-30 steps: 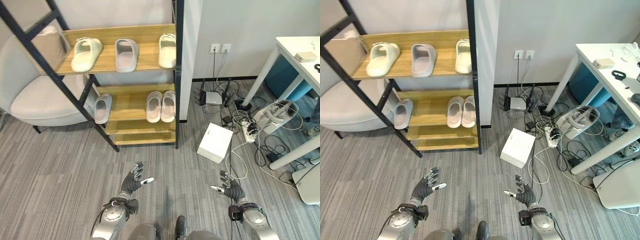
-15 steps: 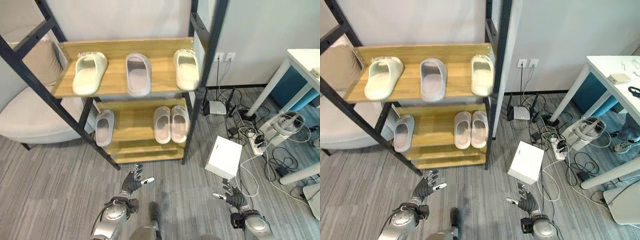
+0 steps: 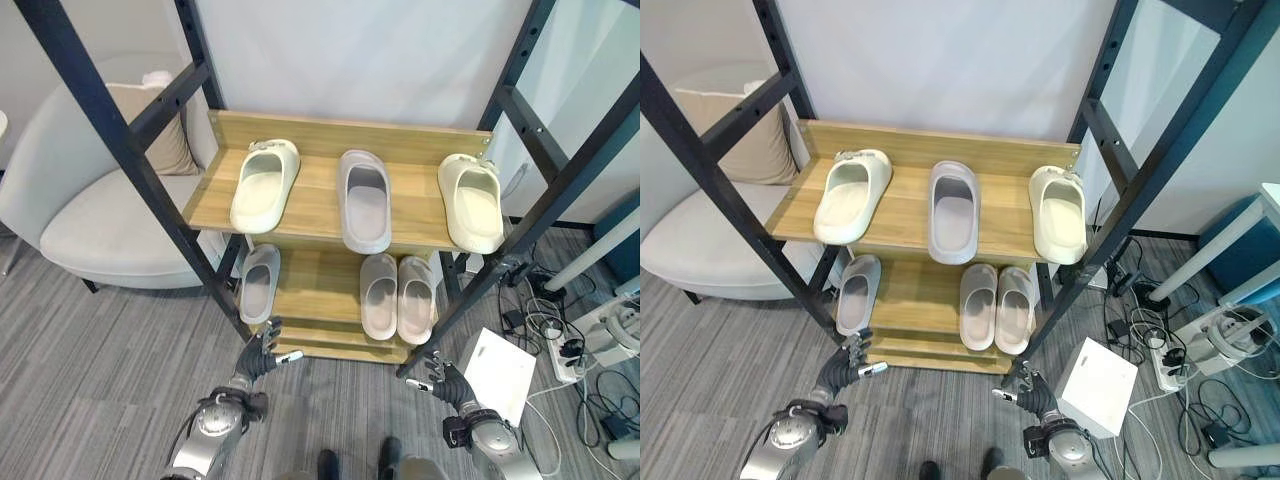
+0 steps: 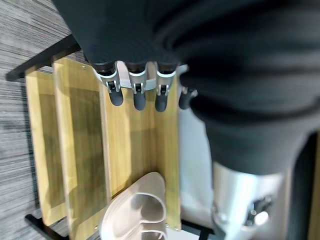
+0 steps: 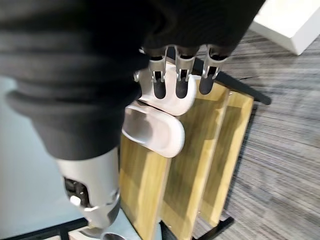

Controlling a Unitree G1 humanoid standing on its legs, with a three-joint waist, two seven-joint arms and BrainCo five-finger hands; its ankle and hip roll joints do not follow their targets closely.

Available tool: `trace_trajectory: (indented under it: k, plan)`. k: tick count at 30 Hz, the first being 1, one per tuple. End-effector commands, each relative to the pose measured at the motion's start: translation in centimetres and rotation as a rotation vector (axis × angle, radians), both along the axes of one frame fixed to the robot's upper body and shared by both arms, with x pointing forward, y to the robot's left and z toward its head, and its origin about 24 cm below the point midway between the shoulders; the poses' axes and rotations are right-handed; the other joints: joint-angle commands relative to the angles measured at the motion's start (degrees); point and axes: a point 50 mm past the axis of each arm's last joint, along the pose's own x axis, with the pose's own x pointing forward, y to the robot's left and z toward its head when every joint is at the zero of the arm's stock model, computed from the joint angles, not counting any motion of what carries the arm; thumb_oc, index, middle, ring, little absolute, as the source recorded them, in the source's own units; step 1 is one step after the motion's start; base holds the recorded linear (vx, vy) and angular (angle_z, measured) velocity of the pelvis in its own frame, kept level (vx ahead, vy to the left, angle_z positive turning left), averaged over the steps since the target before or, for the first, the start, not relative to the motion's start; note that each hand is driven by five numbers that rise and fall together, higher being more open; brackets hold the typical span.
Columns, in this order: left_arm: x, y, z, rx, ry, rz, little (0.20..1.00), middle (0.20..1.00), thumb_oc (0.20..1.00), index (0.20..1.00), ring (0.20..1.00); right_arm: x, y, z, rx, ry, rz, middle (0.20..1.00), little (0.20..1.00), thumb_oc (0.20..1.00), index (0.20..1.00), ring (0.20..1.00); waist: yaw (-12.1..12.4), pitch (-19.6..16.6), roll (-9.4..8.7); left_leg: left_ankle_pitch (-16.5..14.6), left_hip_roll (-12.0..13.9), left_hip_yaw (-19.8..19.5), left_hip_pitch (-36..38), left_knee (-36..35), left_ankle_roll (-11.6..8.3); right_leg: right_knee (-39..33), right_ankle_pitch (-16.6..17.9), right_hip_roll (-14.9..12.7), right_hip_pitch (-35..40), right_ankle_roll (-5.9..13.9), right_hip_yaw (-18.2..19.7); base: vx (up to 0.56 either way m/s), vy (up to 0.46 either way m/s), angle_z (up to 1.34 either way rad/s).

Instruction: Arrange the slippers neatly on the shoe rack.

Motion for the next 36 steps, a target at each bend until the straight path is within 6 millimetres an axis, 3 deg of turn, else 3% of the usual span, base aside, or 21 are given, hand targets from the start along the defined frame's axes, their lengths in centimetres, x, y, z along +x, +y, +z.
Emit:
trace_trajectory:
  k: [1, 5, 6, 8, 11, 12, 18, 19, 20, 22, 23, 24, 25, 26, 27, 28, 32, 34, 36]
  plan:
    - [1.7, -1.0, 1.8, -0.030, -0.118, -0.025, 1.000, 1.000, 1.000, 1.000, 1.000, 0.9, -1.0, 1.1, -0.013, -0.071, -0.012, 1.000, 1.000, 1.000, 1.000, 1.000, -1.20, 0.68, -1.34, -7.27, 5.74, -1.33, 1.99, -0.27, -3.83, -9.47, -3.31, 2.12, 11.17, 0.56, 0.74, 0.11, -0.180, -0.21]
    - [1.4, -1.4, 1.6, -0.034, -0.104, -0.045, 1.000, 1.000, 1.000, 1.000, 1.000, 0.5, -1.6, 1.0, -0.013, -0.063, -0.027, 1.000, 1.000, 1.000, 1.000, 1.000, -1.06, 1.20, -1.28, -8.08, 5.87, -3.22, 1.69, 2.35, -4.67, -10.83, -4.06, 2.90, 12.68, -0.41, 1.13, 0.01, -0.142, -0.08]
    - [1.7, -1.3, 1.9, -0.034, -0.119, -0.047, 1.000, 1.000, 1.000, 1.000, 1.000, 0.8, -1.9, 1.3, -0.025, -0.083, -0.025, 1.000, 1.000, 1.000, 1.000, 1.000, -0.46, 2.24, -1.79, -8.81, 5.05, -5.78, -1.40, 8.67, -5.59, -10.84, -4.22, 2.54, 12.60, -0.84, 1.70, -0.05, -0.023, -0.05]
    - [2.0, -1.4, 2.2, -0.041, -0.134, -0.048, 1.000, 1.000, 1.000, 1.000, 1.000, 1.1, -2.1, 1.6, -0.033, -0.097, -0.024, 1.000, 1.000, 1.000, 1.000, 1.000, -0.33, 2.91, -2.05, -8.98, 5.02, -7.88, -3.65, 10.11, -6.41, -10.84, -4.40, 2.47, 12.04, -0.94, 1.39, -0.09, -0.003, -0.03]
    - [2.1, -1.9, 2.4, -0.047, -0.146, -0.063, 1.000, 1.000, 1.000, 1.000, 1.000, 1.1, -2.6, 1.8, -0.074, -0.103, -0.027, 1.000, 1.000, 1.000, 1.000, 1.000, -0.78, 2.86, -1.64, -6.24, 7.16, -8.17, -3.61, 1.60, -5.88, -10.84, -4.51, 2.82, 11.25, -0.82, 0.25, -0.01, 0.107, 0.08]
    - [1.8, -2.3, 1.5, -0.034, -0.107, -0.079, 1.000, 1.000, 1.000, 1.000, 1.000, 0.7, -2.5, 1.4, -0.092, -0.084, -0.018, 1.000, 1.000, 1.000, 1.000, 1.000, -1.16, 1.83, -1.15, -5.63, 6.98, -8.52, -3.01, -0.27, -5.48, -10.84, -4.31, 2.72, 11.30, -0.19, -0.21, 0.09, 0.185, 0.29]
    - [1.3, -2.4, 0.8, -0.020, -0.073, -0.090, 1.000, 1.000, 1.000, 1.000, 1.000, 1.1, -2.2, 2.3, -0.205, -0.134, 0.033, 1.000, 1.000, 1.000, 1.000, 1.000, -1.45, 0.64, -0.28, -7.08, 5.35, -7.56, -1.98, -0.27, -3.98, -9.06, -2.69, 0.75, 10.52, 1.51, 0.51, 0.07, 0.207, 0.07]
    - [1.3, -2.5, 0.8, 0.000, -0.076, -0.092, 1.000, 1.000, 1.000, 1.000, 1.000, 2.0, -2.0, 3.8, -0.336, -0.220, 0.095, 1.000, 1.000, 1.000, 1.000, 1.000, -1.21, 0.64, -0.05, -7.65, 5.11, -6.82, -1.45, -0.27, -3.43, -8.74, -2.48, 0.33, 10.38, 1.96, 0.84, 0.01, 0.137, -0.09]
    - [1.3, -2.5, 0.8, 0.000, -0.076, -0.092, 1.000, 1.000, 1.000, 1.000, 1.000, 2.0, -2.0, 3.8, -0.337, -0.220, 0.095, 1.000, 1.000, 1.000, 1.000, 1.000, -1.15, 0.66, -0.04, -7.67, 5.11, -6.76, -1.41, -0.27, -3.42, -8.72, -2.48, 0.33, 10.39, 1.97, 0.91, 0.01, 0.113, -0.20]
    - [1.3, -2.8, 0.9, 0.014, -0.088, -0.102, 1.000, 1.000, 1.000, 1.000, 1.000, 2.9, -1.6, 5.9, -0.501, -0.346, 0.184, 1.000, 1.000, 1.000, 1.000, 1.000, -1.07, 0.59, 0.05, -8.14, 4.92, -6.32, -0.87, -0.27, -2.96, -8.68, -2.34, 0.08, 10.50, 2.30, 1.25, 0.01, 0.081, -0.18]
    - [1.3, -3.2, 0.9, 0.025, -0.099, -0.109, 1.000, 1.000, 1.000, 1.000, 1.000, 3.6, -0.9, 8.4, -0.657, -0.495, 0.270, 1.000, 1.000, 1.000, 1.000, 1.000, -1.21, 0.47, 0.13, -8.53, 4.86, -5.86, -0.44, -0.27, -2.70, -8.74, -2.14, -0.17, 10.61, 2.64, 1.57, 0.01, 0.073, -0.02]
    - [1.3, -3.2, 0.9, 0.024, -0.098, -0.109, 1.000, 1.000, 1.000, 1.000, 1.000, 3.5, -0.9, 8.4, -0.658, -0.495, 0.270, 1.000, 1.000, 1.000, 1.000, 1.000, -1.16, 0.48, 0.16, -8.54, 4.86, -5.82, -0.40, -0.27, -2.69, -8.73, -2.14, -0.17, 10.62, 2.64, 1.61, 0.01, 0.075, -0.03]
    - [1.5, -3.4, 1.0, 0.031, -0.109, -0.108, 1.000, 1.000, 1.000, 1.000, 1.000, 3.8, 0.0, 11.4, -0.795, -0.667, 0.330, 1.000, 1.000, 1.000, 1.000, 1.000, -1.50, 0.27, 0.18, -8.84, 4.85, -5.39, 0.02, -0.27, -2.56, -8.91, -1.99, -0.26, 10.70, 2.85, 1.91, 0.00, 0.032, -0.08]
    - [1.4, -3.5, 1.0, 0.030, -0.108, -0.109, 1.000, 1.000, 1.000, 1.000, 1.000, 3.7, -0.1, 11.4, -0.797, -0.666, 0.330, 1.000, 1.000, 1.000, 1.000, 1.000, -1.44, 0.27, 0.24, -8.87, 4.86, -5.35, 0.07, -0.27, -2.55, -8.92, -1.98, -0.25, 10.73, 2.85, 1.95, 0.00, 0.047, -0.11]
    - [1.5, -3.6, 1.0, 0.037, -0.121, -0.105, 1.000, 1.000, 1.000, 1.000, 1.000, 3.3, 1.0, 13.9, -0.856, -0.818, 0.350, 1.000, 1.000, 1.000, 1.000, 1.000, -1.68, 0.06, 0.33, -9.03, 4.95, -5.06, 0.41, -0.27, -2.56, -9.02, -2.03, -0.27, 10.85, 2.99, 2.06, 0.00, 0.017, -0.07]
    - [1.5, -3.7, 1.0, 0.037, -0.120, -0.106, 1.000, 1.000, 1.000, 1.000, 1.000, 3.3, 1.0, 13.9, -0.857, -0.817, 0.351, 1.000, 1.000, 1.000, 1.000, 1.000, -1.64, 0.03, 0.35, -9.05, 4.95, -5.05, 0.44, -0.27, -2.56, -9.02, -2.03, -0.26, 10.88, 2.99, 2.07, 0.00, 0.024, -0.06]
    - [1.5, -4.2, 1.3, 0.044, -0.144, -0.114, 1.000, 1.000, 1.000, 1.000, 1.000, 2.9, 3.2, 18.0, -0.894, -1.111, 0.314, 1.000, 1.000, 1.000, 1.000, 1.000, -1.59, -0.44, 0.43, -9.06, 5.06, -5.01, 1.00, -0.27, -2.63, -9.12, -2.41, -0.08, 11.34, 2.89, 2.10, 0.00, -0.001, -0.03]
    - [1.5, -4.4, 1.2, 0.043, -0.143, -0.116, 1.000, 1.000, 1.000, 1.000, 1.000, 3.0, 3.7, 18.2, -0.889, -1.131, 0.321, 1.000, 1.000, 1.000, 1.000, 1.000, -1.56, -0.45, 0.40, -9.09, 5.07, -5.10, 1.10, -0.27, -2.63, -9.11, -2.48, -0.06, 11.46, 2.86, 2.01, 0.01, -0.004, -0.06]
    - [1.3, -4.9, 1.2, 0.028, -0.145, -0.128, 1.000, 1.000, 1.000, 1.000, 1.000, 3.9, 4.7, 19.7, -0.917, -1.251, 0.299, 1.000, 1.000, 1.000, 1.000, 1.000, -0.69, -1.13, 0.31, -9.19, 5.10, -5.41, 1.43, -0.27, -2.62, -9.20, -2.70, 0.03, 11.92, 2.74, 1.66, 0.03, -0.005, -0.06]
